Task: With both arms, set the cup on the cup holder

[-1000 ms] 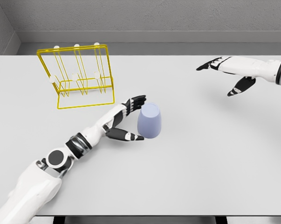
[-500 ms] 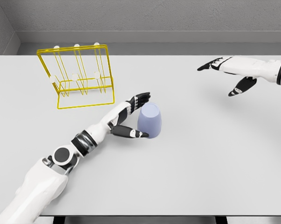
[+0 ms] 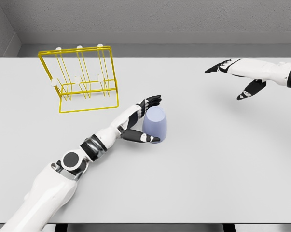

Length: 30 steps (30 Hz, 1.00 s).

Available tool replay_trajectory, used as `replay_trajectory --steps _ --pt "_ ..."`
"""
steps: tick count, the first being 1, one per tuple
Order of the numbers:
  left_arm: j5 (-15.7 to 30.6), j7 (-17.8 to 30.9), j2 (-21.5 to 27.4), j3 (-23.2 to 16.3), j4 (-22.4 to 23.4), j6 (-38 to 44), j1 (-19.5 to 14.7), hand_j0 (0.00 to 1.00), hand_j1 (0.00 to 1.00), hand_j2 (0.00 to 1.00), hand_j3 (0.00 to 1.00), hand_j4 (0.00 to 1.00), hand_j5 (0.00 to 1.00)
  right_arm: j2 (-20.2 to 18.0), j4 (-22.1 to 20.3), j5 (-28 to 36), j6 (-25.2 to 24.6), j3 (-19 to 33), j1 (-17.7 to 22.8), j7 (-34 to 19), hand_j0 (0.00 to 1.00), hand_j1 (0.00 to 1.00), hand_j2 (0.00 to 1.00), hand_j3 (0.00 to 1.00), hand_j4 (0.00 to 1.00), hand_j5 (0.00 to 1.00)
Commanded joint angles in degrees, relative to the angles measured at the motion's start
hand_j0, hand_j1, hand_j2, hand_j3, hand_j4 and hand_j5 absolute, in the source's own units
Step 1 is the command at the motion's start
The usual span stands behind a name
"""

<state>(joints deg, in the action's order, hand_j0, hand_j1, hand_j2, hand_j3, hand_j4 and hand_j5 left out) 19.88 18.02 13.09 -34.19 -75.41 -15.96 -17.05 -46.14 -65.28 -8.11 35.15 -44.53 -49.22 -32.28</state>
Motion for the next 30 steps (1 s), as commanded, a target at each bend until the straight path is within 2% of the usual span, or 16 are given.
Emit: replay_trajectory --steps 1,4,6,14,16,20,24,27,30 --pt "0.25 0.00 -0.17 0.00 0.00 0.05 0.00 1.00 1.00 1.00 1.00 1.00 1.00 -0.09 -0.02 0.37 -0.15 0.06 -0.09 0.03 1.00 1.00 1.00 1.00 1.00 1.00" --pt "0.25 0.00 -0.44 0.00 0.00 0.05 0.00 0.98 0.98 0.98 0.98 0.98 0.98 -0.09 -0.02 0.37 -0.15 0.06 0.00 0.03 1.00 1.00 1.00 1.00 1.00 1.00" --pt "-0.28 0.00 -0.44 0.00 0.00 0.05 0.09 0.90 0.90 0.90 0.90 0.90 0.90 -0.09 -0.02 0.37 -0.15 0.06 -0.09 0.03 1.00 1.00 1.00 1.00 1.00 1.00" --pt "-0.63 1.06 -0.26 0.00 0.00 -0.04 0.09 0.46 0.46 0.46 0.46 0.46 0.46 0.00 -0.02 0.37 -0.15 0.06 0.00 0.03 1.00 1.00 1.00 1.00 1.00 1.00" --pt "-0.63 1.06 -0.26 0.00 0.00 -0.04 0.09 0.42 0.42 0.42 0.42 0.42 0.42 -0.17 -0.02 0.37 -0.15 0.06 0.00 0.03 1.00 1.00 1.00 1.00 1.00 1.00" --pt "-0.55 4.40 0.09 0.09 -0.08 -0.04 0.35 0.41 0.41 0.41 0.41 0.41 0.41 -0.09 -0.11 0.37 -0.15 -0.03 0.00 0.03 1.00 1.00 1.00 1.00 1.00 1.00" --pt "-0.19 4.57 0.26 0.17 -0.70 -0.04 0.61 0.40 0.40 0.40 0.40 0.40 0.40 -0.09 -0.29 0.37 -0.15 -0.12 0.18 0.03 1.00 1.00 1.00 1.00 1.00 1.00" --pt "0.25 4.57 1.32 0.88 -3.51 -0.04 0.62 0.40 0.40 0.40 0.40 0.40 0.40 -0.09 -0.11 0.37 -0.15 -0.47 0.09 0.03 1.00 1.00 1.00 1.00 1.00 1.00" --pt "1.21 4.48 4.48 0.96 -9.75 0.14 0.62 0.40 0.40 0.40 0.40 0.40 0.40 -0.35 -0.46 0.37 -0.15 -0.47 0.09 0.03 1.00 1.00 1.00 1.00 1.00 1.00"
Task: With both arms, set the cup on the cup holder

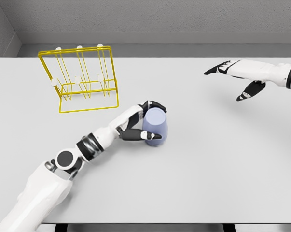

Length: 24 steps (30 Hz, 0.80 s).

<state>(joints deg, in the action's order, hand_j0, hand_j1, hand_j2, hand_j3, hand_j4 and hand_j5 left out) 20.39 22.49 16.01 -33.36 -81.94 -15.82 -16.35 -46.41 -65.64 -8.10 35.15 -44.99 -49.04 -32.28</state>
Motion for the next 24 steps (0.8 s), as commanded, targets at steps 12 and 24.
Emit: replay_trajectory --steps 12,24 --pt "13.79 -0.60 18.53 4.98 -17.99 1.84 0.97 0.40 0.40 0.40 0.40 0.40 0.40 -2.63 -0.28 0.37 -0.15 -0.19 -0.09 0.03 1.00 1.00 1.00 1.00 1.00 1.00" --pt "21.09 -0.52 24.42 6.38 -18.08 1.84 -6.59 0.40 0.40 0.40 0.40 0.40 0.40 -3.16 -0.54 0.37 -0.15 -0.36 0.00 0.03 1.00 1.00 1.00 1.00 1.00 1.00"
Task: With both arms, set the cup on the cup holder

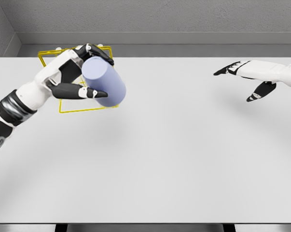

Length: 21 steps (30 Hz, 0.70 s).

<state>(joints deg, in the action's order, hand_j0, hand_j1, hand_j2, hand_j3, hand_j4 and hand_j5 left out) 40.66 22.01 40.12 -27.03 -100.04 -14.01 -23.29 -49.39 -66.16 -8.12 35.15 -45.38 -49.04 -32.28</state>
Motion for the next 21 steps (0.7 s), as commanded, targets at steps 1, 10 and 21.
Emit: replay_trajectory --steps 1,10,21 --pt "0.74 -0.04 0.31 -0.04 0.11 0.03 -0.09 0.40 0.40 0.40 0.40 0.40 0.40 -0.18 -0.02 0.39 -0.15 0.03 0.00 0.02 1.00 1.00 1.00 1.00 1.00 1.00" --pt "0.04 -0.22 -0.30 -0.48 1.69 2.32 -3.61 0.40 0.40 0.40 0.40 0.40 0.40 -0.27 -0.11 0.30 -0.15 -0.67 -0.17 0.02 1.00 1.00 1.00 1.00 1.00 1.00" --pt "-0.31 -0.22 0.05 -0.13 6.70 2.76 -3.61 0.40 0.40 0.40 0.40 0.40 0.40 -0.44 -0.29 0.30 -0.15 -1.91 -0.35 0.02 1.00 1.00 1.00 1.00 1.00 1.00"
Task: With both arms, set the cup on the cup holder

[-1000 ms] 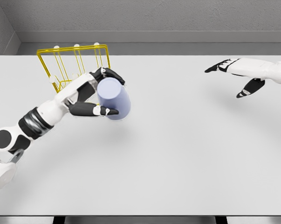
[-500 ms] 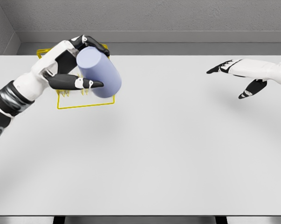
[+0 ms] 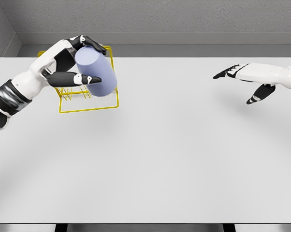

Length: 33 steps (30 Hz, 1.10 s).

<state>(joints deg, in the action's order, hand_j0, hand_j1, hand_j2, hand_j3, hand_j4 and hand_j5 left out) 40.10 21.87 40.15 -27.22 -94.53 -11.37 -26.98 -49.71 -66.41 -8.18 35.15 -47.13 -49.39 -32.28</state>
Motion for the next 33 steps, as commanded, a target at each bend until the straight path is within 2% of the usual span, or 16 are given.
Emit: replay_trajectory --steps 1,9,27,31,33 --pt "0.15 -0.07 -0.16 0.06 1.81 0.12 0.00 0.40 0.40 0.40 0.40 0.40 0.40 -0.12 -0.65 0.36 -0.15 -0.16 0.00 0.02 1.00 1.00 1.00 1.00 1.00 1.00" --pt "0.15 -0.07 -0.60 0.15 3.30 2.84 -1.76 0.40 0.40 0.40 0.40 0.40 0.40 -0.30 -0.83 0.36 -0.15 -0.16 0.00 0.02 1.00 1.00 1.00 1.00 1.00 1.00" --pt "-2.31 -0.07 -3.15 -0.38 6.29 3.02 -2.02 0.40 0.40 0.40 0.40 0.40 0.40 0.41 -1.53 0.27 -0.15 0.02 0.35 0.02 1.00 1.00 1.00 1.00 1.00 1.00" --pt "-2.31 -0.07 -3.06 -0.29 6.29 4.16 -2.11 0.42 0.42 0.42 0.42 0.42 0.42 0.23 -1.27 0.27 -0.15 0.10 0.35 0.02 1.00 1.00 1.00 1.00 1.00 1.00" --pt "-2.40 -0.07 -2.89 -0.12 6.29 4.16 -2.02 0.50 0.50 0.50 0.50 0.50 0.50 0.23 -1.27 0.27 -0.15 0.10 0.44 0.02 1.00 1.00 1.00 1.00 1.00 1.00"
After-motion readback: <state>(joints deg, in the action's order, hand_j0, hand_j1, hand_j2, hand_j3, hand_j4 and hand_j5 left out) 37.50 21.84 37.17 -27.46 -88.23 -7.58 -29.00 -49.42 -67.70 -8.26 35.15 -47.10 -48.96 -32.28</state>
